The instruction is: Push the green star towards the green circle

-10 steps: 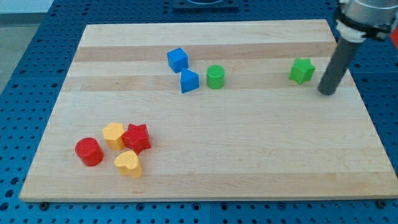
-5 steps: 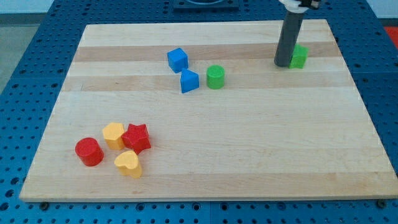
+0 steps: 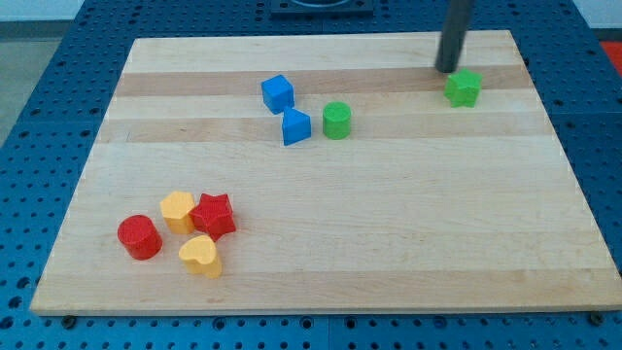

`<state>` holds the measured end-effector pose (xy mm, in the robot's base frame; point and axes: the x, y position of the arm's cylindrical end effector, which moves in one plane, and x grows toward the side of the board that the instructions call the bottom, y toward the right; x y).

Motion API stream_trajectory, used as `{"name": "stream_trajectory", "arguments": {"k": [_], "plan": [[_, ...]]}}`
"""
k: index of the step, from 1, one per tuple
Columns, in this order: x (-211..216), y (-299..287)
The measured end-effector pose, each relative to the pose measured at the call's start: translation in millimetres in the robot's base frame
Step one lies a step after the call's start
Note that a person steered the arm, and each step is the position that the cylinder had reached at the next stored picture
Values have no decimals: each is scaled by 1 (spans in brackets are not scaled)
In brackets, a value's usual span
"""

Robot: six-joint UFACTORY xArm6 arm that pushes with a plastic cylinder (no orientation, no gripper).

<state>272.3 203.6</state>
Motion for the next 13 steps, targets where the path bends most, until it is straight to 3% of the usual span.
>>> {"name": "stream_trajectory", "arguments": {"k": [2,3,6,9,13], "plan": [[0,117],[-8,135],[-2,70],[51,40],[54,-73]]}}
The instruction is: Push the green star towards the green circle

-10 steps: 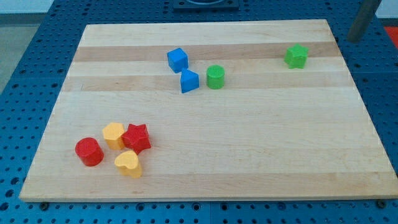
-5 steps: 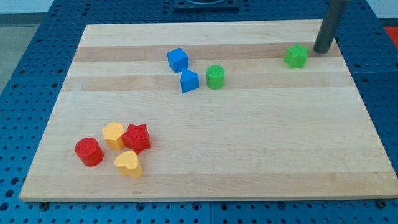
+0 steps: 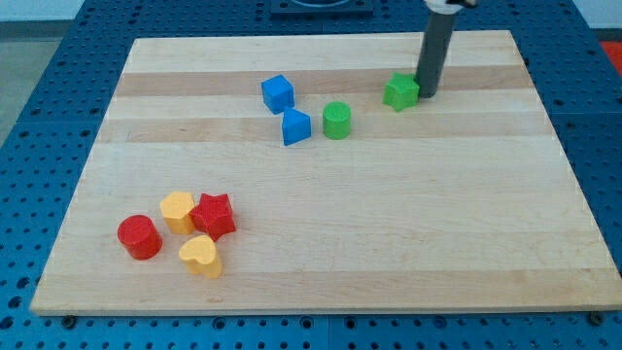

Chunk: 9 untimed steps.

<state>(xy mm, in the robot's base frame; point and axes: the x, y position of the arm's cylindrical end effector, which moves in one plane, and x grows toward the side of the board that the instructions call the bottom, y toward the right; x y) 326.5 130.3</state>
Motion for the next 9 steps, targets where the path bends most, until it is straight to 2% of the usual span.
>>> {"name": "stream_trajectory", "arguments": {"k": [2,9], "plan": [[20,-20],[24,-13]]}}
